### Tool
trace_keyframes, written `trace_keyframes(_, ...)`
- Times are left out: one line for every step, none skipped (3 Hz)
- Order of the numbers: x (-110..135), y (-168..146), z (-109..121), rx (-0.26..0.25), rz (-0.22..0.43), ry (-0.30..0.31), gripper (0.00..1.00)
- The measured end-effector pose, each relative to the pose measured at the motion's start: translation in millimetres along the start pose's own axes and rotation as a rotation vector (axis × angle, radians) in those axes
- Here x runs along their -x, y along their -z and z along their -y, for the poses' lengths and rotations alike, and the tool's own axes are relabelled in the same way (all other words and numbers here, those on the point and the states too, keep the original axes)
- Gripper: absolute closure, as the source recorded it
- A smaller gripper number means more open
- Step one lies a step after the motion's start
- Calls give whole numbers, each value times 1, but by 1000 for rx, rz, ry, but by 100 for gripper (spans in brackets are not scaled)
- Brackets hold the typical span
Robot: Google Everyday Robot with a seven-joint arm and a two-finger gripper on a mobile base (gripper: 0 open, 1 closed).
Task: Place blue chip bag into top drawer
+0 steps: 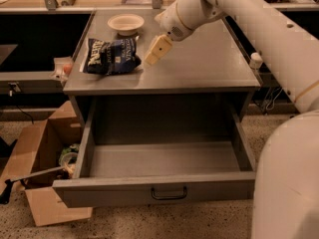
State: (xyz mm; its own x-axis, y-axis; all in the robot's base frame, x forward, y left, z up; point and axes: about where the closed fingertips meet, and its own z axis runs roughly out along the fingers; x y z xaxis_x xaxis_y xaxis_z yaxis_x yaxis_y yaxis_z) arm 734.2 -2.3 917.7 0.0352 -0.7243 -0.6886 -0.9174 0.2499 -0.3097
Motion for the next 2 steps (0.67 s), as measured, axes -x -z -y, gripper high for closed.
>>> trace_keyframes(10, -22, 2, 23, 33, 13, 0)
trace_keyframes(19, -43, 1, 59, 59, 25, 0)
